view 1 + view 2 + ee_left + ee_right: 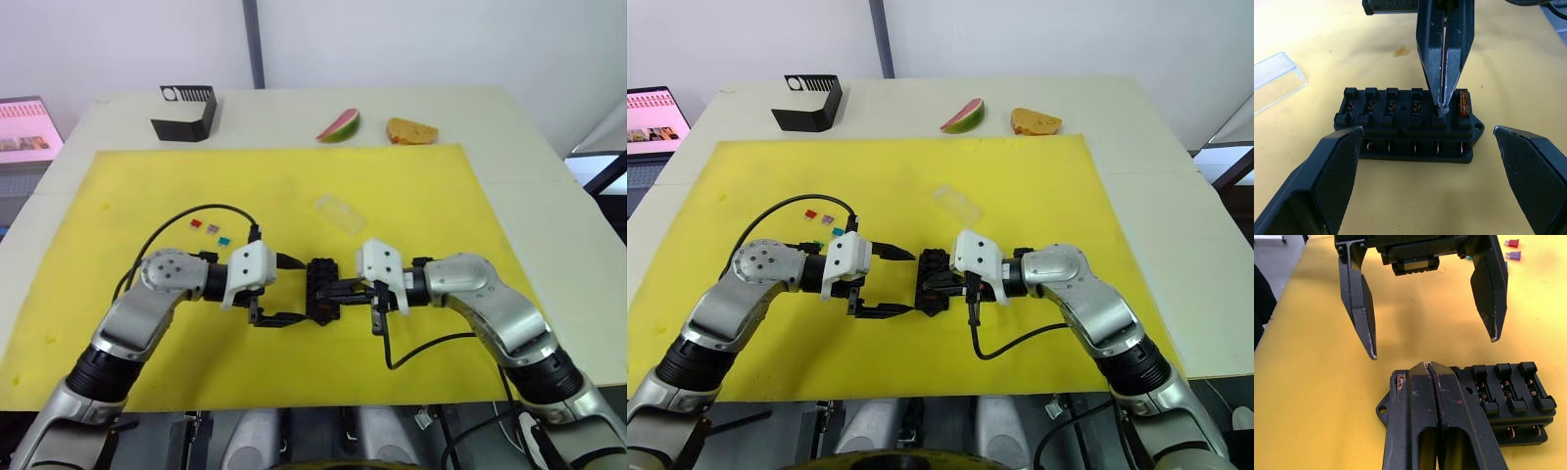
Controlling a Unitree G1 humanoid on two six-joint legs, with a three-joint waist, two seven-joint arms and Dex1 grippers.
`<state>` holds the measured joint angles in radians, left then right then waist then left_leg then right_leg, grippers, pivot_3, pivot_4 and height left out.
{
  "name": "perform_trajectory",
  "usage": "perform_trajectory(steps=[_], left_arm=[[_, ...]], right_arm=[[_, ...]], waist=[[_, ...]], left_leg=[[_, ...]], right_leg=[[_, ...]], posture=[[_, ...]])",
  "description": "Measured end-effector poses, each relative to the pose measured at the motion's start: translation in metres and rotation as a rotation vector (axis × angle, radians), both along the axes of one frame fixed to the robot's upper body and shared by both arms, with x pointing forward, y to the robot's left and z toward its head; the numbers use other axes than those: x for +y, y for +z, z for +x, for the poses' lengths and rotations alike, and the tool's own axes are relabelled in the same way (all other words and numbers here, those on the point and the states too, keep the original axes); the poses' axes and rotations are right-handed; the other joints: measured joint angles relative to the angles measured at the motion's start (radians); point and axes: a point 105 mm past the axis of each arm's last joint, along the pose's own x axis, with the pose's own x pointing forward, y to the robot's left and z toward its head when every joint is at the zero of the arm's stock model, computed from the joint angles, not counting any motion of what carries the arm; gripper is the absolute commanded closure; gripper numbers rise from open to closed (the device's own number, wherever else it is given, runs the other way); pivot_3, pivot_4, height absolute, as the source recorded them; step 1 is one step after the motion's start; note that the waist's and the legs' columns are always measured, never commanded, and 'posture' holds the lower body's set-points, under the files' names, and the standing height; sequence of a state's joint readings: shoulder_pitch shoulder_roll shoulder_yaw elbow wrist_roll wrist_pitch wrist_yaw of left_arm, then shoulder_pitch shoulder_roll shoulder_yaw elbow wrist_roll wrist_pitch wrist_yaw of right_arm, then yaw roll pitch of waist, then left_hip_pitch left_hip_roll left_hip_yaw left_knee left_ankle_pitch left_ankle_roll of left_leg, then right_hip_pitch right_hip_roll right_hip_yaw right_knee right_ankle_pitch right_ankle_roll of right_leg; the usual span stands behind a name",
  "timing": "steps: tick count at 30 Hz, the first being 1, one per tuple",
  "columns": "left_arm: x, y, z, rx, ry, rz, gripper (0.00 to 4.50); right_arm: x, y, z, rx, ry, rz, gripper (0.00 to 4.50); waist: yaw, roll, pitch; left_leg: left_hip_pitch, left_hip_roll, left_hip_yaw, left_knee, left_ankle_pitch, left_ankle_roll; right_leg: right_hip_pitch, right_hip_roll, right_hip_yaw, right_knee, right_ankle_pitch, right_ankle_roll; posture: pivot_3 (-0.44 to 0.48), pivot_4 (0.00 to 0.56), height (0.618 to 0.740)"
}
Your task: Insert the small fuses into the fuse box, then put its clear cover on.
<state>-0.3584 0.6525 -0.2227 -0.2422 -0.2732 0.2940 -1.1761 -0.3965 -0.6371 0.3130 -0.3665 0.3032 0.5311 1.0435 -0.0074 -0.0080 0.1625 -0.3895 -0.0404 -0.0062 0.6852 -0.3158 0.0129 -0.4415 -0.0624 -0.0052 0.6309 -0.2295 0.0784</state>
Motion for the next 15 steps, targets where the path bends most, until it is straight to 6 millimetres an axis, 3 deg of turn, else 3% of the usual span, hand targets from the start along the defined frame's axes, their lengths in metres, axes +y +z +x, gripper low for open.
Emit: perform_trajectory(steps=[15], left_arm=[[0.0002,0.0003,0.0053,-0.006,0.007,-0.009,0.0]], right_arm=[[-0.0018,0.0011,0.0022,0.012,-0.031,-0.011,4.45]], waist=[[0.004,-0.001,-0.002]], left_leg=[[0.003,0.0,0.0,0.0,-0.002,0.003]], right_leg=[[0.003,0.0,0.0,0.0,0.0,0.0]], posture=[[0.0,0.15,0.74]])
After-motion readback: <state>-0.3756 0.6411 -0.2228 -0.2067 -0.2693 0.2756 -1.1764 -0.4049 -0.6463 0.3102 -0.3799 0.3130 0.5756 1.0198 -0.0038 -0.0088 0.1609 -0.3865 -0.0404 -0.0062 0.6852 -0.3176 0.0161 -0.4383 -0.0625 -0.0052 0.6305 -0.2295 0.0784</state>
